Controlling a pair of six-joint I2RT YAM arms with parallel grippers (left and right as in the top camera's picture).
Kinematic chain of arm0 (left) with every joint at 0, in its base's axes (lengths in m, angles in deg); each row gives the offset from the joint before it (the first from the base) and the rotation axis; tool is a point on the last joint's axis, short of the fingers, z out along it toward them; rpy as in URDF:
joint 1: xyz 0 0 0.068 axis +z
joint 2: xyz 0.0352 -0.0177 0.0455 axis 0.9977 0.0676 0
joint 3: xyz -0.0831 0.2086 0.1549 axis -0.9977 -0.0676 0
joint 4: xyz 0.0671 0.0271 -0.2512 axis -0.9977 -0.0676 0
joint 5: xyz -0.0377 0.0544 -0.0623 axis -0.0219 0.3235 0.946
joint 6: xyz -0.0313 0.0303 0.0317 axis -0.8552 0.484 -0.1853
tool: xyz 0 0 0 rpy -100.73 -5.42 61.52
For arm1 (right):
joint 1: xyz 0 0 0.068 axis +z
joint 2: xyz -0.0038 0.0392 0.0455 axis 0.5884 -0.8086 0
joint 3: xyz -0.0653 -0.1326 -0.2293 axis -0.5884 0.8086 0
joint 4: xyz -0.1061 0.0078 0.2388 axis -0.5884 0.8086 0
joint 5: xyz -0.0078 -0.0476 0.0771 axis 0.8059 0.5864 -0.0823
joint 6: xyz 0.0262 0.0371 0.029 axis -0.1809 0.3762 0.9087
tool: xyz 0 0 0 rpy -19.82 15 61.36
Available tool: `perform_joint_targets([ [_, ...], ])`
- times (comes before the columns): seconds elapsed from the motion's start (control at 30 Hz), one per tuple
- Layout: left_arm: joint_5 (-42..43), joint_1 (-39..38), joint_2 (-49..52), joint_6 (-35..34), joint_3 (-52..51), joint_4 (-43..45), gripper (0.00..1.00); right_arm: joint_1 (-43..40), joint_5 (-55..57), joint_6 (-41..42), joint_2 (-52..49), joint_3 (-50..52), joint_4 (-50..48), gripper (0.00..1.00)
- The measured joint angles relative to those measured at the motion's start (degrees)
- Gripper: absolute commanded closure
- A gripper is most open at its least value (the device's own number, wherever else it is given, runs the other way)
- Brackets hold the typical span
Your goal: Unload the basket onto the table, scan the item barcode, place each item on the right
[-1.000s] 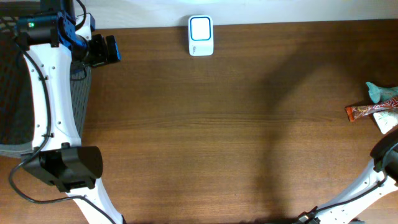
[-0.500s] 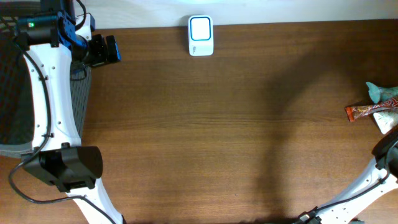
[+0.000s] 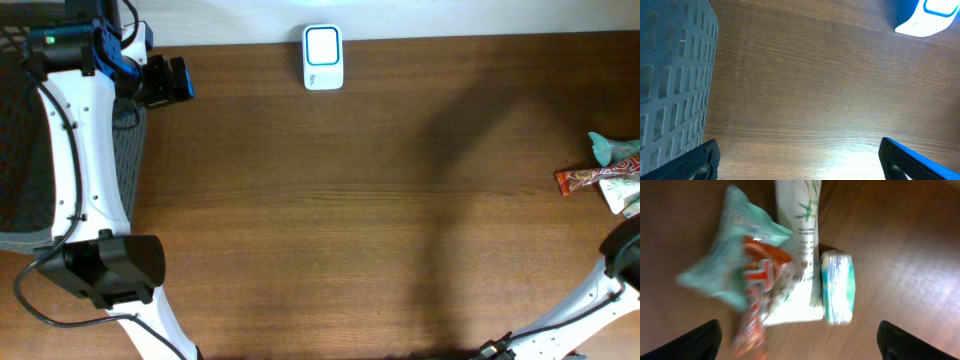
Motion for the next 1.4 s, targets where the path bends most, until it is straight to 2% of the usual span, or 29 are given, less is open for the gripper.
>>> perform_joint_targets([
  [0.07, 0.0, 0.0, 0.0, 0.0, 0.0, 0.0, 0.01, 0.2, -1.0, 0.9, 5.1, -0.3, 1.5, 0.01],
  [0.2, 0.0, 0.0, 0.0, 0.0, 0.0, 0.0, 0.01, 2.9, -6.3, 2.3, 24.1, -1.9, 7.1, 0.01],
  [0.23, 0.0, 0.0, 0.0, 0.0, 0.0, 0.0, 0.01, 3.9, -6.4, 2.3, 26.0, -2.0, 7.5, 0.01],
  [0.37, 0.0, 0.0, 0.0, 0.0, 0.0, 0.0, 0.01, 15.4, -7.5, 1.5, 38.3, -1.3, 13.3, 0.01],
  [0.57, 0.0, 0.0, 0.0, 0.0, 0.0, 0.0, 0.01, 37.9, -7.5, 0.2, 49.7, 9.1, 16.2, 0.01],
  [0.77, 0.0, 0.0, 0.0, 0.0, 0.0, 0.0, 0.01, 48.9, -7.6, 0.2, 51.4, 16.0, 23.2, 0.01],
  [1.2, 0.0, 0.0, 0.0, 0.0, 0.0, 0.0, 0.01, 50.0, -7.5, 0.2, 49.7, 16.9, 23.2, 0.01],
  [1.3, 0.0, 0.0, 0.0, 0.0, 0.0, 0.0, 0.01, 51.9, -5.5, 0.2, 50.1, 23.2, 22.3, 0.01],
  [1.4, 0.0, 0.0, 0.0, 0.0, 0.0, 0.0, 0.01, 52.9, -4.0, 0.2, 56.0, 34.7, 11.8, 0.01],
])
